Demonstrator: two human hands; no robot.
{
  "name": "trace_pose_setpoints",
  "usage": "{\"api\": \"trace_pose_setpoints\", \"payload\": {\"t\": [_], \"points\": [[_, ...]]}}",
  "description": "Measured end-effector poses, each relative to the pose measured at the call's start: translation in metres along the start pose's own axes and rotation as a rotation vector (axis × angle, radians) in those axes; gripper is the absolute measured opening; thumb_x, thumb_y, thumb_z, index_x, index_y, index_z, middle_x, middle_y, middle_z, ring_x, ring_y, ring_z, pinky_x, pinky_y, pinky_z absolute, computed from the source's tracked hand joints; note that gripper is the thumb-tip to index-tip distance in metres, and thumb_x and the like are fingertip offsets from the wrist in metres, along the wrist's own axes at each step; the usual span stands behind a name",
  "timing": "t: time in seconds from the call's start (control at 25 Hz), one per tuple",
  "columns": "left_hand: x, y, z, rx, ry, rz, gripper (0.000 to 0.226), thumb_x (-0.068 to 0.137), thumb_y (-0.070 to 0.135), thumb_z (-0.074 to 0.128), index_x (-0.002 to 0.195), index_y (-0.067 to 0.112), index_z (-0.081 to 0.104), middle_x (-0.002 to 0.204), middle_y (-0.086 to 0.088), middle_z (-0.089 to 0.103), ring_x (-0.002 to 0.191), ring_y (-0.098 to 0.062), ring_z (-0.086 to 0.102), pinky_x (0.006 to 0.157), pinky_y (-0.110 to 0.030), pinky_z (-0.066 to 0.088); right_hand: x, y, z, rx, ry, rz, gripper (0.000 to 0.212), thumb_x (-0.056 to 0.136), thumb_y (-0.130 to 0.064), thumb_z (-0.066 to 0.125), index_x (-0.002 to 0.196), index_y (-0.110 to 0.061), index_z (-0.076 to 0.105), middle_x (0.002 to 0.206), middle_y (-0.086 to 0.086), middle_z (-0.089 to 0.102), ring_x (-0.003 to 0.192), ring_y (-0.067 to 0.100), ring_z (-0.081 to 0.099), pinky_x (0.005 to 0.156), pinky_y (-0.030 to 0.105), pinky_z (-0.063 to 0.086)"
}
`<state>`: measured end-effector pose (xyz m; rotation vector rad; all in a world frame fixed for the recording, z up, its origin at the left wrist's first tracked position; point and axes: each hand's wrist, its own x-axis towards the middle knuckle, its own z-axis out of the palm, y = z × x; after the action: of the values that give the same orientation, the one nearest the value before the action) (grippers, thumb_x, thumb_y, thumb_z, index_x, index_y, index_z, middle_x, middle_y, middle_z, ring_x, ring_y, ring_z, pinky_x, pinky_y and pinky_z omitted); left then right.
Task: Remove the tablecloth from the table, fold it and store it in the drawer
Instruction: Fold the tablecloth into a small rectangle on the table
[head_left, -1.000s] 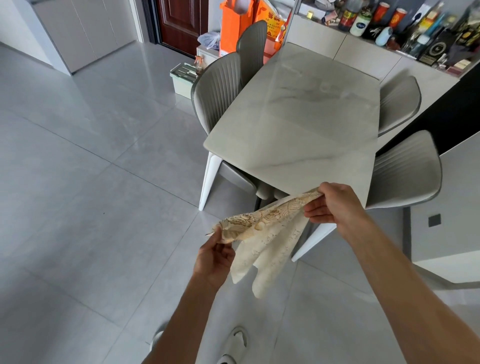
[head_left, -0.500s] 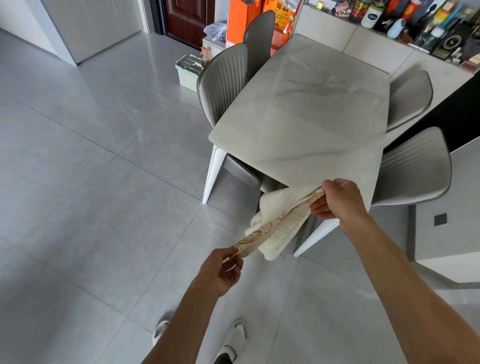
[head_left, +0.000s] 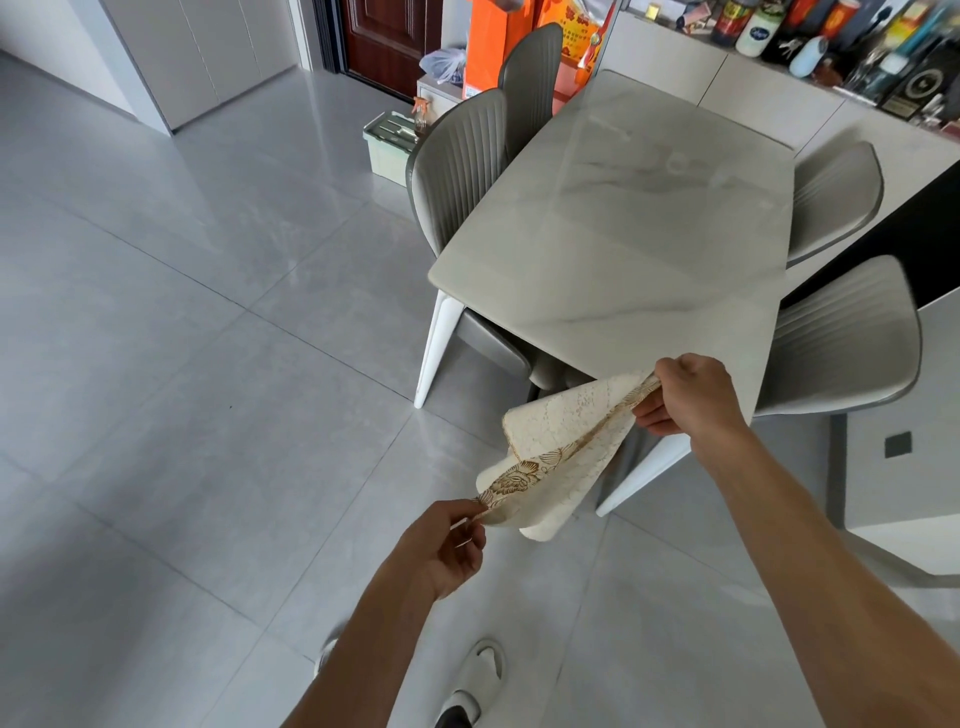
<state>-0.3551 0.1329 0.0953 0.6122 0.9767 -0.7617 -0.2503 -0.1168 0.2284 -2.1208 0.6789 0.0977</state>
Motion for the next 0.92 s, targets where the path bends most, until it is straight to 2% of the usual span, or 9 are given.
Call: {"api": "trace_pose_setpoints", "payload": {"t": [0.2, 0.32, 0.44, 0.52, 0.6, 0.68, 0.76, 0.84, 0.92], "points": [[-0.005, -0.001, -0.008, 0.025, -0.032, 0.009, 0.025, 0.055, 0.002, 0.074, 0.079, 0.004, 0.070, 0.057, -0.003, 0.058, 0.045, -0.013, 0.054, 0.038, -0.019, 0.038, 0.001, 0.003, 0.001, 0.000, -0.009, -0.001, 0.027, 0.091, -0.019, 0.042, 0.088, 0.000, 0.060, 0.055, 0.011, 0.070, 0.053, 0.029, 0.071, 0.048, 0.030, 0.054], [-0.006, -0.002, -0.010, 0.149, 0.040, 0.097, 0.009, 0.072, 0.001, 0.073, 0.080, 0.001, 0.069, 0.054, -0.005, 0.055, 0.043, -0.013, 0.050, 0.037, -0.020, 0.039, 0.001, 0.003, 0.003, -0.007, -0.010, -0.010, 0.026, 0.092, -0.019, 0.042, 0.085, -0.001, 0.060, 0.055, 0.011, 0.070, 0.054, 0.030, 0.071, 0.050, 0.031, 0.055], [-0.010, -0.003, -0.007, 0.396, 0.083, 0.257, 0.011, 0.076, 0.001, 0.071, 0.087, 0.002, 0.074, 0.053, -0.006, 0.058, 0.044, -0.014, 0.053, 0.041, -0.021, 0.041, 0.001, 0.004, 0.003, -0.008, -0.008, -0.016, 0.025, 0.092, -0.019, 0.043, 0.083, -0.003, 0.059, 0.054, 0.011, 0.070, 0.053, 0.030, 0.071, 0.050, 0.032, 0.055], [-0.015, -0.002, -0.005, 0.535, 0.107, 0.402, 0.011, 0.076, 0.001, 0.069, 0.082, 0.006, 0.077, 0.056, -0.008, 0.060, 0.046, -0.015, 0.054, 0.045, -0.023, 0.041, 0.001, 0.004, 0.003, -0.006, -0.008, -0.015, 0.024, 0.091, -0.019, 0.043, 0.081, -0.004, 0.059, 0.054, 0.012, 0.070, 0.052, 0.029, 0.071, 0.049, 0.031, 0.055], [-0.019, -0.001, -0.006, 0.477, 0.003, 0.507, 0.018, 0.076, 0.003, 0.064, 0.083, 0.008, 0.079, 0.064, -0.010, 0.063, 0.054, -0.016, 0.056, 0.052, -0.025, 0.045, 0.000, 0.003, 0.002, 0.000, -0.003, -0.013, 0.025, 0.092, -0.020, 0.043, 0.081, -0.004, 0.059, 0.058, 0.015, 0.071, 0.052, 0.028, 0.071, 0.049, 0.031, 0.055], [-0.021, -0.001, -0.007, 0.517, -0.139, 0.582, 0.032, 0.070, 0.005, 0.065, 0.097, 0.017, 0.078, 0.075, -0.005, 0.064, 0.063, -0.014, 0.056, 0.059, -0.024, 0.048, 0.001, 0.003, 0.000, 0.002, 0.005, -0.011, 0.026, 0.092, -0.021, 0.044, 0.081, -0.003, 0.059, 0.061, 0.017, 0.071, 0.052, 0.027, 0.071, 0.049, 0.032, 0.057], [-0.015, -0.008, -0.006, 0.891, -0.074, 0.721, 0.047, 0.065, 0.007, 0.075, 0.108, 0.027, 0.071, 0.085, 0.000, 0.060, 0.069, -0.008, 0.055, 0.063, -0.017, 0.048, 0.000, 0.001, -0.002, 0.003, 0.003, -0.018, 0.026, 0.093, -0.022, 0.045, 0.082, -0.003, 0.060, 0.061, 0.015, 0.071, 0.052, 0.027, 0.071, 0.051, 0.034, 0.058], [-0.007, -0.017, 0.001, 1.101, 0.039, 0.912, 0.037, 0.068, 0.011, 0.083, 0.101, 0.023, 0.071, 0.088, 0.004, 0.062, 0.071, 0.000, 0.057, 0.062, -0.011, 0.045, -0.001, -0.001, -0.003, 0.013, 0.003, -0.027, 0.026, 0.093, -0.022, 0.045, 0.081, -0.003, 0.059, 0.060, 0.015, 0.071, 0.053, 0.028, 0.072, 0.053, 0.037, 0.060], [-0.003, -0.024, 0.008, 1.094, 0.087, 1.034, 0.015, 0.074, 0.017, 0.081, 0.084, 0.021, 0.070, 0.081, 0.009, 0.065, 0.066, 0.002, 0.057, 0.057, -0.011, 0.041, -0.002, -0.003, -0.006, 0.024, 0.009, -0.037, 0.025, 0.092, -0.021, 0.044, 0.081, -0.003, 0.059, 0.057, 0.014, 0.070, 0.053, 0.029, 0.071, 0.052, 0.036, 0.059]]}}
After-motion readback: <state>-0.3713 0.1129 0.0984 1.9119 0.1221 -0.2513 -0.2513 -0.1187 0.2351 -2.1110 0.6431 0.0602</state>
